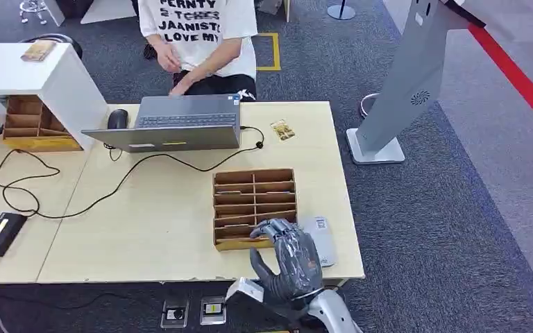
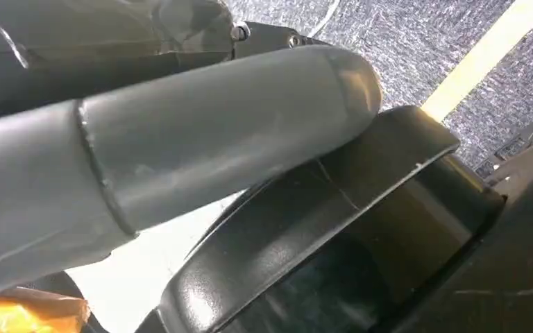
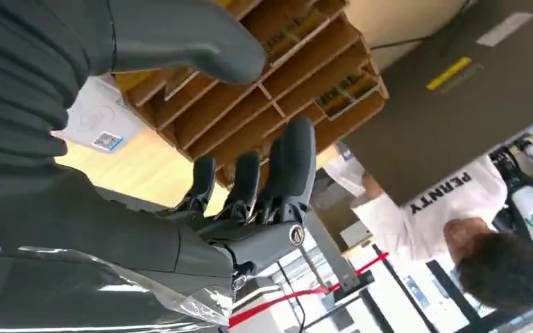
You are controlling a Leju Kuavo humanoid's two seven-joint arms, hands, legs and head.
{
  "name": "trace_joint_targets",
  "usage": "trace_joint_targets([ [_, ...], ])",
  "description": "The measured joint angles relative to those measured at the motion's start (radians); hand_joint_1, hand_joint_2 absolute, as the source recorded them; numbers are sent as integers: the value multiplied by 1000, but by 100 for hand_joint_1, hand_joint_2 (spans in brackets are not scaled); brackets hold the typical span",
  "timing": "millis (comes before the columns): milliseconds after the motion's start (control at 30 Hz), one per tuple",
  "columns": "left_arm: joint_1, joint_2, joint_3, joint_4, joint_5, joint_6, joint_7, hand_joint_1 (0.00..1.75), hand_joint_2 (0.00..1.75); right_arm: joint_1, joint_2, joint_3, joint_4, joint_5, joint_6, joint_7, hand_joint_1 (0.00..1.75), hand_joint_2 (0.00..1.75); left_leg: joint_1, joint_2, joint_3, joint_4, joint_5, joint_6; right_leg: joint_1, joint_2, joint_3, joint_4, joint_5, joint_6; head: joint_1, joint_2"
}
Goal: Pass the card to the sensor for recognition and then transmit it.
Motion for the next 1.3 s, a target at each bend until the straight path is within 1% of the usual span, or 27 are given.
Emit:
trace_joint_targets([
  [67,0,0,0,0,-1,-1,0,0,0,2,1,9,12,11,-8,12,68,175,0,0,0,0,0,0,0,0,0,0,0,0,0,0],
  [100,0,0,0,0,-1,-1,0,0,0,2,2,10,19,16,-13,22,63,175,0,0,0,0,0,0,0,0,0,0,0,0,0,0],
  [133,0,0,0,0,-1,-1,0,0,0,2,2,10,27,18,-16,34,66,175,0,0,0,0,0,0,0,0,0,0,0,0,0,0],
  [400,0,0,0,0,-8,-3,0,0,0,2,-9,10,50,35,-18,88,65,175,0,0,0,0,0,0,0,0,0,0,0,0,0,0],
  [767,0,2,0,0,-16,-4,0,0,0,5,-23,11,58,48,-18,107,63,175,0,0,0,0,0,0,0,0,0,0,0,0,0,0],
  [1033,0,2,0,0,-18,-4,0,0,0,8,-29,11,64,48,-18,108,63,175,0,0,0,0,0,0,0,0,0,0,0,0,0,0],
  [1067,0,2,0,0,-18,-4,0,0,0,8,-29,11,65,48,-18,107,70,175,0,0,0,0,0,0,0,0,0,0,0,0,0,0],
  [1133,0,2,0,0,-18,-4,0,0,0,8,-29,11,66,48,-18,108,66,175,0,0,0,0,0,0,0,0,0,0,0,0,0,0],
  [1167,0,2,0,0,-18,-4,0,0,0,8,-29,11,67,50,-18,108,70,175,0,0,0,0,0,0,0,0,0,0,0,0,0,0],
  [1200,0,2,0,0,-21,-4,0,0,0,8,-29,11,67,62,-18,116,68,175,0,0,0,0,0,0,0,0,0,0,0,0,0,0],
  [1300,-2,2,-2,0,-37,-9,0,0,0,8,-30,10,72,128,-20,143,73,175,0,0,0,0,0,0,0,0,0,0,0,0,0,0],
])
